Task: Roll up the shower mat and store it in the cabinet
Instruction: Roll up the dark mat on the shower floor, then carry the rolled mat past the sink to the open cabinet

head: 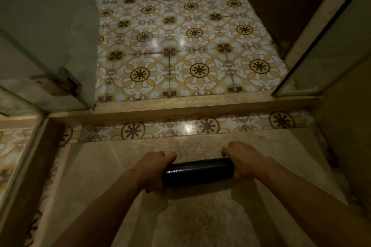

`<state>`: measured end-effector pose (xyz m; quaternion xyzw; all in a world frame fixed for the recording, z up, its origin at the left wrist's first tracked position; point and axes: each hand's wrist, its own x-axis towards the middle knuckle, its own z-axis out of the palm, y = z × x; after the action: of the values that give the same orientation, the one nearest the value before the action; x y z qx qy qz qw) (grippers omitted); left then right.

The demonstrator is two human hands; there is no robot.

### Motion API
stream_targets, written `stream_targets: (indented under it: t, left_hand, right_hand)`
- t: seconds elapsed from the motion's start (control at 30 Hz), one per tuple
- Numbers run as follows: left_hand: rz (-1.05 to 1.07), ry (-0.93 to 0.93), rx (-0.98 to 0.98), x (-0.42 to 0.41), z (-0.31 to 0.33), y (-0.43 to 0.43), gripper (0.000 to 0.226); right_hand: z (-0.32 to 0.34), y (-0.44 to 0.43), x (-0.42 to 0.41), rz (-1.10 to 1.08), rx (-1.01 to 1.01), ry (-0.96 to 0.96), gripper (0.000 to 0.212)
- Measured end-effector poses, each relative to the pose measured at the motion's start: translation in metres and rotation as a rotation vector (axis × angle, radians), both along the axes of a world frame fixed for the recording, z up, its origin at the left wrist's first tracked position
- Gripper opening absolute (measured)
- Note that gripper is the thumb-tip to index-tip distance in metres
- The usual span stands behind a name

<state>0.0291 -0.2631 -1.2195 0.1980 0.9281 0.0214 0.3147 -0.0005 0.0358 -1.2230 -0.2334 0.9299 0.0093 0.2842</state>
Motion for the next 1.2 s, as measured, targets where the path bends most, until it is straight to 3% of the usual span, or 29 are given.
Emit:
stream_targets:
  t: [0.1,0.2,0.43,0.63,0.73,0.87,0.97,1.2]
  left_hand:
    - [-0.004,0.044,-0.043,-0.011,0.030,-0.010,0.077]
    - [-0.024,0.015,-0.063,-0.026,0.088,-0.024,0.070]
    - [0.077,-0.142,-0.021,-0.038,0.294,-0.051,0.073]
    - [0.017,0.173,-0.017,-0.045,0.538,-0.081,0.050]
    - [-0.036,0.344,0.023,-0.046,0.657,-0.099,0.042]
    - [-0.060,0.431,0.062,-0.057,0.769,-0.121,0.043]
    - [-0.024,0.301,0.063,-0.061,0.811,-0.131,0.049]
    - [-0.002,0.172,0.071,-0.082,0.838,-0.140,0.059]
  right_hand:
    - [0.027,-0.003,0.015,-0.031,-0.026,0.018,0.043]
    - [0.083,-0.009,0.021,-0.057,-0.062,0.017,0.046]
    - [0.287,-0.036,-0.003,-0.146,-0.077,-0.079,0.051]
    - [0.535,-0.071,-0.036,-0.144,-0.019,-0.196,0.066]
    - [0.658,-0.085,-0.038,-0.170,0.004,-0.218,0.060]
    - [0.770,-0.108,-0.034,-0.268,0.014,-0.056,0.054]
    - [0.810,-0.125,-0.024,-0.252,0.018,0.164,0.047]
    - [0.839,-0.132,-0.030,-0.229,-0.031,0.294,0.039]
